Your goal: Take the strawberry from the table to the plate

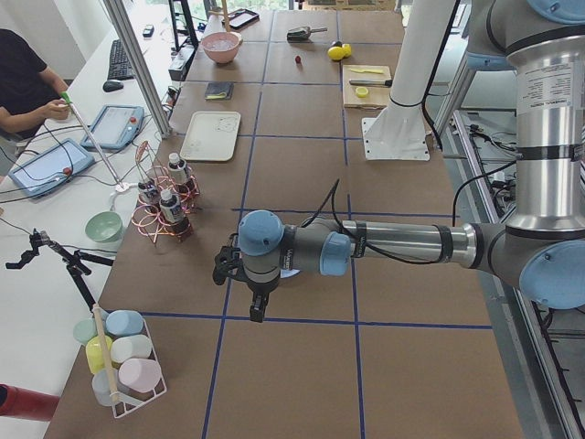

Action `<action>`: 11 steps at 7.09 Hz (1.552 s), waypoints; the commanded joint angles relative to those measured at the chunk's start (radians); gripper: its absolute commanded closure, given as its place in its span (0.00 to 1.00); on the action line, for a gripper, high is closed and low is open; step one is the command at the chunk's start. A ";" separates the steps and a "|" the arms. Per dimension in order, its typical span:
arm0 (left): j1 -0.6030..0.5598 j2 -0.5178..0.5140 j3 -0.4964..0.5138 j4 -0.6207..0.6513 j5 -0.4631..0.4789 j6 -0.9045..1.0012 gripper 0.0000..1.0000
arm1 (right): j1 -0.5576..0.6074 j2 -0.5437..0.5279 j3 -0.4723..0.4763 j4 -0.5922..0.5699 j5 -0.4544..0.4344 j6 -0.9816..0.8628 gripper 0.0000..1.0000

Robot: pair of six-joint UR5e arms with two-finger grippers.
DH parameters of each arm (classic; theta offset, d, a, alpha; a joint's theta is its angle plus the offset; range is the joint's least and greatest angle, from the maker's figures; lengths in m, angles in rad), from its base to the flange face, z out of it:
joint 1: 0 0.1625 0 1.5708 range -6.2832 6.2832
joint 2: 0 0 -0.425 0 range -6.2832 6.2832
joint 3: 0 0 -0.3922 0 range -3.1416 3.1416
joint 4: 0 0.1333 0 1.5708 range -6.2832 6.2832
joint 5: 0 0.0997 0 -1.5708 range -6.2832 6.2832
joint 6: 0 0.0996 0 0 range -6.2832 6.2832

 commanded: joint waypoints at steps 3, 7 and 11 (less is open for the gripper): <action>0.000 0.009 -0.016 -0.024 0.014 0.020 0.00 | 0.000 0.000 0.000 0.000 0.000 0.002 0.00; -0.002 0.015 -0.022 -0.052 0.013 0.014 0.00 | 0.000 0.000 -0.003 0.002 0.000 0.002 0.00; 0.000 0.014 -0.050 -0.066 0.015 0.020 0.00 | 0.000 -0.005 -0.003 0.003 0.002 0.002 0.00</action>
